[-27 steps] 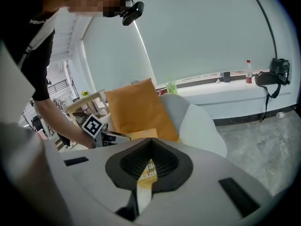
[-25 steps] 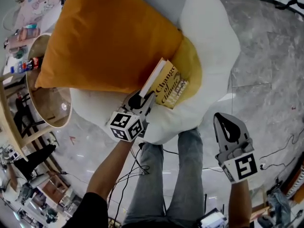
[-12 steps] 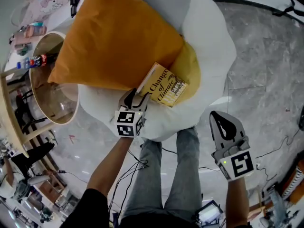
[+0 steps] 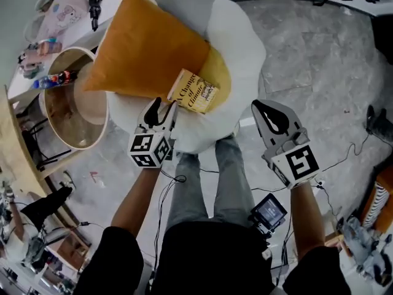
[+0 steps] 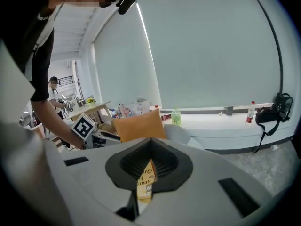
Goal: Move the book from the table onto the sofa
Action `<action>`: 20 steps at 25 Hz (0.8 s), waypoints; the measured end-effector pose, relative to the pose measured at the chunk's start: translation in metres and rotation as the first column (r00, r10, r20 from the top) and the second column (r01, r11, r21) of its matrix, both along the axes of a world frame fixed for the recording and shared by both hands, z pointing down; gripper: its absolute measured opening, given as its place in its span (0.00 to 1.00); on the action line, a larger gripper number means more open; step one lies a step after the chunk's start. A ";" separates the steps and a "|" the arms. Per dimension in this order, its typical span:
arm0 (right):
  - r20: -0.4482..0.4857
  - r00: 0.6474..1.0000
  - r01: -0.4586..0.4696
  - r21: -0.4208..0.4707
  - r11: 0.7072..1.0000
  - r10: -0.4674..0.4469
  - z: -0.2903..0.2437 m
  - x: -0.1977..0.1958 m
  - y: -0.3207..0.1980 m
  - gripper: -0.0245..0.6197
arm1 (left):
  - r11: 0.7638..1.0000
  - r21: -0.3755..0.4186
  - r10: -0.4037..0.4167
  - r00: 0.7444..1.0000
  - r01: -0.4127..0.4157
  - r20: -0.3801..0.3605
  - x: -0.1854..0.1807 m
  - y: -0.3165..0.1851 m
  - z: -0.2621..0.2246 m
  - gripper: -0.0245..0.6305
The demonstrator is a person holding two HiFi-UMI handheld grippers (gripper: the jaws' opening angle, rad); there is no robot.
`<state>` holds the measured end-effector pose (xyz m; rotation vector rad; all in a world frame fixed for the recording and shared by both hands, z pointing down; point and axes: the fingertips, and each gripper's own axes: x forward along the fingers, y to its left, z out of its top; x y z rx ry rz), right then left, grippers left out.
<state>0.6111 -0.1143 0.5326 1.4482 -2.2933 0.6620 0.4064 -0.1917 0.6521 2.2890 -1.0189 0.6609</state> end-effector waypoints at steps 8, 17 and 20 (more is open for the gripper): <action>-0.025 0.999 -0.028 0.141 0.990 0.031 -0.130 0.044 0.008 0.05 | 0.967 0.254 0.016 0.991 0.018 -0.130 0.025 0.003 -0.220 0.31; -0.041 0.998 -0.041 0.282 0.958 0.054 -0.243 0.060 0.030 0.05 | 0.899 0.426 -0.024 0.984 0.098 -0.177 0.012 0.063 -0.364 0.08; -0.022 1.000 -0.014 0.342 0.940 0.022 -0.265 0.057 0.032 0.05 | 0.908 0.397 -0.070 0.981 0.137 -0.179 0.007 0.086 -0.381 0.06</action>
